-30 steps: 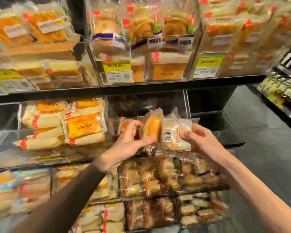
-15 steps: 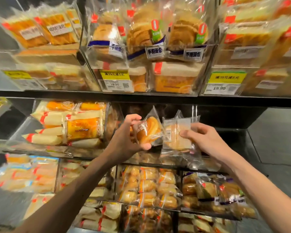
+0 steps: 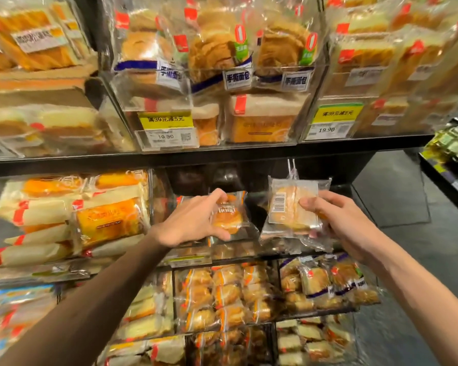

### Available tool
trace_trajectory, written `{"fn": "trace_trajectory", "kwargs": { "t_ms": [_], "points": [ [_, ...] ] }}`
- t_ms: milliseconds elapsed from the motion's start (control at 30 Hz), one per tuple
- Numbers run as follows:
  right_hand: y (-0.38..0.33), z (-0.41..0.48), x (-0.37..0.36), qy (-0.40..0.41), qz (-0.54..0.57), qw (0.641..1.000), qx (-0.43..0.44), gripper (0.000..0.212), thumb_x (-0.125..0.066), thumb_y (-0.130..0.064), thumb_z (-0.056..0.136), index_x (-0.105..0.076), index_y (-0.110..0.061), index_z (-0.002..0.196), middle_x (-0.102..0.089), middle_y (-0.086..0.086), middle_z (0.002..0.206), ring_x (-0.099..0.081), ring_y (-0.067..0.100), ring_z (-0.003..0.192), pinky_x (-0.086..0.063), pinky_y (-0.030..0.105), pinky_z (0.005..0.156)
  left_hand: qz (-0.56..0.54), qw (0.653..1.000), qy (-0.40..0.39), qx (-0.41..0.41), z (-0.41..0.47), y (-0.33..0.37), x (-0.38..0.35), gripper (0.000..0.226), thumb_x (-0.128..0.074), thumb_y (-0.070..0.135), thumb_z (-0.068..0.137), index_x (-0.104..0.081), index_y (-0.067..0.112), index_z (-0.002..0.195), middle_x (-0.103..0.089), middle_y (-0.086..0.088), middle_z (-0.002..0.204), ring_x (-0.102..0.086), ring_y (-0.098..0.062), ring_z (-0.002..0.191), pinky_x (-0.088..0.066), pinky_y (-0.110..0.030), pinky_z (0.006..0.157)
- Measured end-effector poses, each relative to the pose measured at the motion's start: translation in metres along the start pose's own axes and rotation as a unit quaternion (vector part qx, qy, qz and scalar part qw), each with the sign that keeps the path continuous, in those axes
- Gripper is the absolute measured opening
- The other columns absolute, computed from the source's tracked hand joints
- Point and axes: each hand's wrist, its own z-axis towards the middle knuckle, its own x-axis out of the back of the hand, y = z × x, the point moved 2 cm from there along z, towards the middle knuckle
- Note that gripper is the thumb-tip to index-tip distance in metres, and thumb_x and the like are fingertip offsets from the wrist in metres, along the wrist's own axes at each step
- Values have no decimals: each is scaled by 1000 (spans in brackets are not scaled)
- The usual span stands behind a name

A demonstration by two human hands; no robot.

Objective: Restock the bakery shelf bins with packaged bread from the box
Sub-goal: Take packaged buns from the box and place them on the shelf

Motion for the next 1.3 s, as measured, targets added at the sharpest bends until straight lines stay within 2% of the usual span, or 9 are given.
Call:
{"fn": "trace_trajectory", "kwargs": {
  "t_ms": [167,333,467,633,833,967,1100,1233,1300],
  "points": [
    [-5,5,0,-20,11,1000,-2,18,-66,-25,91,-72,-12,103,-76,6,94,-71,14,75,-55,26,58,1,999,-31,20,26,4,-20,61,-85,38,72,-41,25,112,-53,6,106,-48,-19,95,-42,-37,77],
    [-3,9,2,-38,25,999,-7,20,-67,-21,90,-72,-13,107,-76,10,97,-72,22,79,-57,30,58,51,995,-81,20,40,-1,-46,40,-79,25,76,-46,22,99,-58,-2,105,-52,-24,98,-47,-40,83],
    [-1,8,0,-47,16,999,-12,19,-67,-20,90,-72,-14,107,-77,6,98,-73,22,87,-58,33,65,135,985,-104,6,49,-3,-59,51,-72,22,87,-50,14,132,-47,-10,141,-43,-29,131,-38,-37,106],
    [0,7,0,-50,15,999,-12,28,-70,-25,83,-70,-11,108,-76,8,100,-74,25,91,-57,40,73,188,973,-137,0,57,-10,-65,58,-71,28,88,-48,13,140,-33,-12,156,-31,-31,142,-31,-42,116],
    [1,8,1,-51,24,998,-18,45,-70,-32,73,-68,-10,112,-76,10,103,-73,28,91,-57,28,59,155,974,-167,2,60,-14,-49,46,-69,45,86,-63,27,128,-43,-1,142,-37,-24,128,-38,-44,105],
    [0,8,1,-45,30,998,-22,49,-74,-34,77,-67,-8,117,-74,16,107,-70,32,91,-55,32,61,-87,994,-40,44,59,-17,-24,19,-66,26,94,-73,26,111,-62,3,124,-53,-19,123,-42,-35,105],
    [-4,9,-8,-65,67,995,-31,50,-73,-36,78,-66,-11,121,-72,18,114,-65,41,102,-47,53,87,-408,905,11,120,44,-5,3,21,-57,22,100,-70,16,116,-71,-7,112,-69,-19,103,-58,-31,89],
    [-12,10,-26,-101,96,989,-38,39,-66,-32,86,-66,-11,119,-72,16,115,-70,25,95,-57,34,76,-585,796,-64,141,15,18,4,45,-40,47,103,-66,14,119,-72,-10,116,-68,-23,109,-52,-37,97],
    [-14,9,-35,-113,110,986,-53,40,-63,-35,84,-66,-12,117,-74,13,111,-72,22,93,-57,36,81,-648,745,-98,128,3,23,0,53,-37,57,99,-64,18,125,-70,-7,121,-63,-24,116,-46,-40,104]
  ]
}}
